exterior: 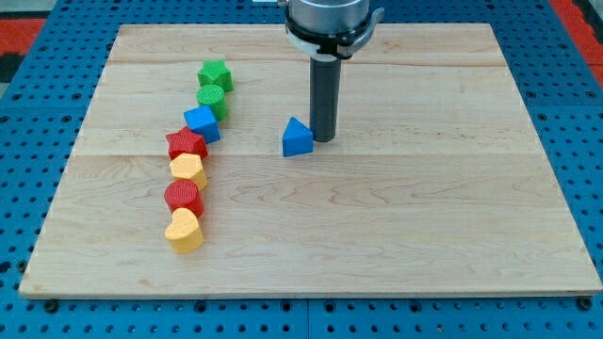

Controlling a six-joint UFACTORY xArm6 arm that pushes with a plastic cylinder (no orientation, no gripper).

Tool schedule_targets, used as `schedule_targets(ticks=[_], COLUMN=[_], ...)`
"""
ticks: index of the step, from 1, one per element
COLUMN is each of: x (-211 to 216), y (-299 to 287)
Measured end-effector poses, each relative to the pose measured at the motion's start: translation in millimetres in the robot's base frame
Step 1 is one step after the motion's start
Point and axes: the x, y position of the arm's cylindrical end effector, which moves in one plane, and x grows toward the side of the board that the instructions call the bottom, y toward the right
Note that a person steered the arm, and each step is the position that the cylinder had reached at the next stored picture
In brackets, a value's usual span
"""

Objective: Push the blue triangle towards the red star

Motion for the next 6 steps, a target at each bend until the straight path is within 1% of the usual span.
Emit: schedule_targets(ticks=[1, 2, 3, 4, 5, 6], x=[27, 30, 15, 15, 4, -1], y=[1, -4, 15, 2, -16, -17])
